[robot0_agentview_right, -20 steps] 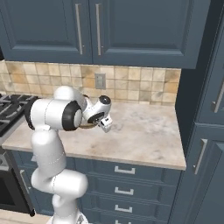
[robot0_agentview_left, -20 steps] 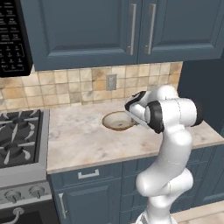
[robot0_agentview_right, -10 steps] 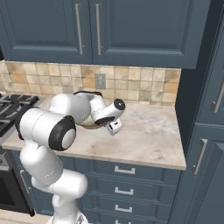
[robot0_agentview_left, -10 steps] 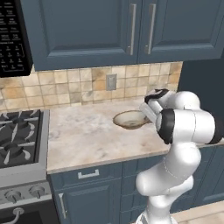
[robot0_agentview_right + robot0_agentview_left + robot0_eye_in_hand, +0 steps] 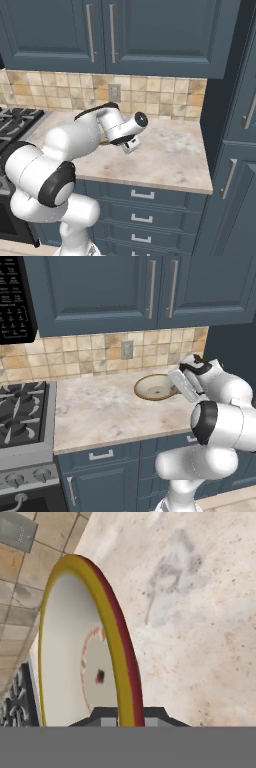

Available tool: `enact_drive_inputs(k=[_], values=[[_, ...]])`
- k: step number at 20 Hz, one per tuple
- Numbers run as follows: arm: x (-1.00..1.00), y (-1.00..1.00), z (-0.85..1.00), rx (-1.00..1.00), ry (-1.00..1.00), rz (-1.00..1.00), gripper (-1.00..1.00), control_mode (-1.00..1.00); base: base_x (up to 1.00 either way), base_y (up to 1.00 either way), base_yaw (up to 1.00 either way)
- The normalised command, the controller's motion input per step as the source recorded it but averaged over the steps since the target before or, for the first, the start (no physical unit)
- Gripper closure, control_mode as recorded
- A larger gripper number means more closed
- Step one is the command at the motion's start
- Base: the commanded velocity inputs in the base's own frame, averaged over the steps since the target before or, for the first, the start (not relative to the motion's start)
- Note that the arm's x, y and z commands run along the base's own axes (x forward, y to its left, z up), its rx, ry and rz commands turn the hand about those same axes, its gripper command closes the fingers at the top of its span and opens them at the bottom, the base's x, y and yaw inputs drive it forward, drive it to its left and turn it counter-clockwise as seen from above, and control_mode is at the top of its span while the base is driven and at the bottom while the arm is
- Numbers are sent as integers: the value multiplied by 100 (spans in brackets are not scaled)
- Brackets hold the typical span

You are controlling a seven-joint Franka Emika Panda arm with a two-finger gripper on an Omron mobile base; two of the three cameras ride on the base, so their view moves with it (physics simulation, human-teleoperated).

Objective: Pick the cup and bowl from the counter and place them on the counter next to the sink.

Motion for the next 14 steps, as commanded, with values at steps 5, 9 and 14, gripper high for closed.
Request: enact_drive_inputs(k=[5, 9, 14], values=[[-41, -1, 62, 0, 1, 5, 100, -100, 0, 0, 0], [-40, 0, 59, 1, 3, 3, 100, -100, 0, 0, 0], [-51, 0, 49, 4, 3, 6, 100, -100, 0, 0, 0]])
